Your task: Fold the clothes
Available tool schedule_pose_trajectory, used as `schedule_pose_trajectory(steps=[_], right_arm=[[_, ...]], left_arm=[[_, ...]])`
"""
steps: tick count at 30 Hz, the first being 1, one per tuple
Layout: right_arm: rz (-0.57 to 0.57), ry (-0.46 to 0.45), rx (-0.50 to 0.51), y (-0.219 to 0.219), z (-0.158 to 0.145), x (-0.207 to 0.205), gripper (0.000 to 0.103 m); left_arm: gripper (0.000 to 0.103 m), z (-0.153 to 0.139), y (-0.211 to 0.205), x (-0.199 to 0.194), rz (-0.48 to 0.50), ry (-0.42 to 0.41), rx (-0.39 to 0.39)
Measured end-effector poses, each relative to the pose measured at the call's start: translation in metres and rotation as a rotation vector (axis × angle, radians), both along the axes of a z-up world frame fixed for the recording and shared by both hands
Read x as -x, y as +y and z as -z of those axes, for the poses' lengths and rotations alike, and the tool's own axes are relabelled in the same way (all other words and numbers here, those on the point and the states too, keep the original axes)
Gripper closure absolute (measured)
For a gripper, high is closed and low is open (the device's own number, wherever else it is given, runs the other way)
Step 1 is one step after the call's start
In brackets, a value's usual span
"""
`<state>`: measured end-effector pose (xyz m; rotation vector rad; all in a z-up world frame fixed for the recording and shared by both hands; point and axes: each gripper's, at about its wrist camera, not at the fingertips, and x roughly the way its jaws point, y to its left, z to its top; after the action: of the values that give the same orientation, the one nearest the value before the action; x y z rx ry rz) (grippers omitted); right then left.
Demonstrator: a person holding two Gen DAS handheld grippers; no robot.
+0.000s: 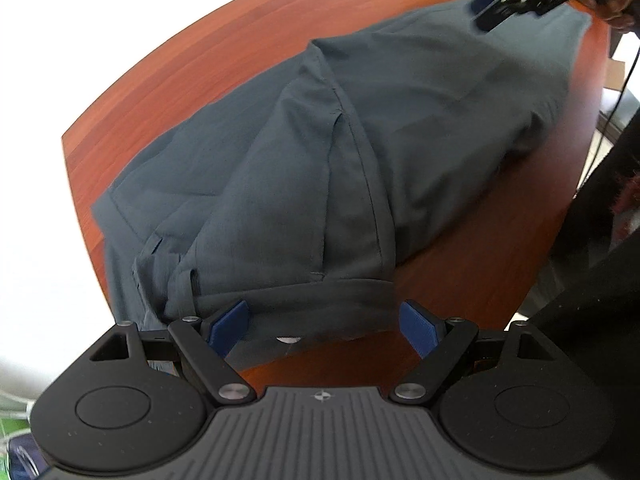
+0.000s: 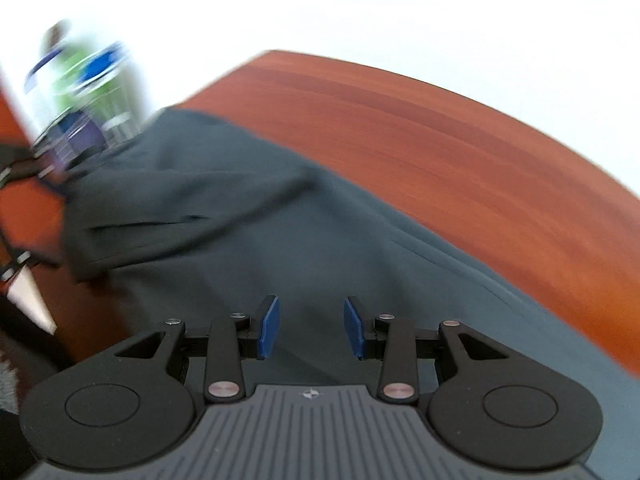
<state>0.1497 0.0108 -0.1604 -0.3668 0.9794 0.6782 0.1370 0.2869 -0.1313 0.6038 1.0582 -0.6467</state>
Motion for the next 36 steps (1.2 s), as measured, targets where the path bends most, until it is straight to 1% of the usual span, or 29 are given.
schedule_pose_trajectory(steps=[2, 6, 7, 10, 11, 13, 17, 18, 19, 20, 23, 26, 30, 32, 33, 34, 35, 36], right_arm=[[-0.123, -0.005, 0.010, 0.033, 0.006, 0.003, 0.062], [-0.341, -0.028, 0.028, 0.082, 0.012, 0.010, 0.061], [-0.416, -0.036, 0.032, 0.096, 0.015, 0.014, 0.061], [-0.547, -0.049, 0.043, 0.118, 0.017, 0.024, 0.055], [-0.603, -0.054, 0.052, 0.127, 0.019, 0.028, 0.055], [-0.675, -0.067, 0.067, 0.137, 0.023, 0.034, 0.055], [-0.815, -0.130, 0.110, 0.155, 0.035, 0.051, 0.055], [-0.848, -0.156, 0.130, 0.157, 0.039, 0.056, 0.055], [-0.898, -0.208, 0.168, 0.159, 0.043, 0.064, 0.055], [-0.937, -0.239, 0.193, 0.160, 0.046, 0.070, 0.055], [-1.011, -0.254, 0.202, 0.163, 0.048, 0.078, 0.055], [-1.060, -0.294, 0.208, 0.165, 0.047, 0.086, 0.055], [-1.114, -0.356, 0.251, 0.167, 0.050, 0.095, 0.056], [-1.130, -0.385, 0.275, 0.165, 0.053, 0.099, 0.060], [-1.131, -0.393, 0.282, 0.165, 0.053, 0.100, 0.072], [-1.121, -0.390, 0.276, 0.165, 0.050, 0.100, 0.080], [-1.106, -0.384, 0.266, 0.165, 0.046, 0.099, 0.083], [-1.082, -0.373, 0.246, 0.164, 0.040, 0.097, 0.090]], left_arm=[[0.019, 0.000, 0.002, -0.002, 0.016, 0.000, 0.013], [0.019, 0.003, 0.004, -0.005, 0.034, 0.004, 0.025], [0.019, 0.004, 0.004, -0.005, 0.037, 0.006, 0.026], [0.019, 0.006, 0.006, -0.004, 0.033, 0.009, 0.025], [0.019, 0.006, 0.006, -0.004, 0.031, 0.009, 0.024], [0.019, 0.008, 0.007, -0.002, 0.023, 0.006, 0.023], [0.019, 0.009, 0.009, 0.000, 0.001, -0.004, 0.024], [0.019, 0.008, 0.009, 0.000, -0.009, -0.006, 0.029], [0.019, 0.007, 0.010, 0.001, -0.014, -0.008, 0.032], [0.019, 0.007, 0.010, 0.002, -0.019, -0.010, 0.034], [0.019, 0.007, 0.011, 0.005, -0.028, -0.015, 0.032], [0.019, 0.007, 0.014, 0.007, -0.037, -0.018, 0.030], [0.019, 0.008, 0.016, 0.010, -0.046, -0.019, 0.033], [0.019, 0.008, 0.016, 0.010, -0.044, -0.023, 0.034], [0.019, 0.008, 0.015, 0.010, -0.042, -0.027, 0.034], [0.019, 0.008, 0.015, 0.010, -0.039, -0.030, 0.033], [0.019, 0.008, 0.014, 0.009, -0.037, -0.033, 0.033], [0.019, 0.008, 0.014, 0.010, -0.028, -0.044, 0.031]])
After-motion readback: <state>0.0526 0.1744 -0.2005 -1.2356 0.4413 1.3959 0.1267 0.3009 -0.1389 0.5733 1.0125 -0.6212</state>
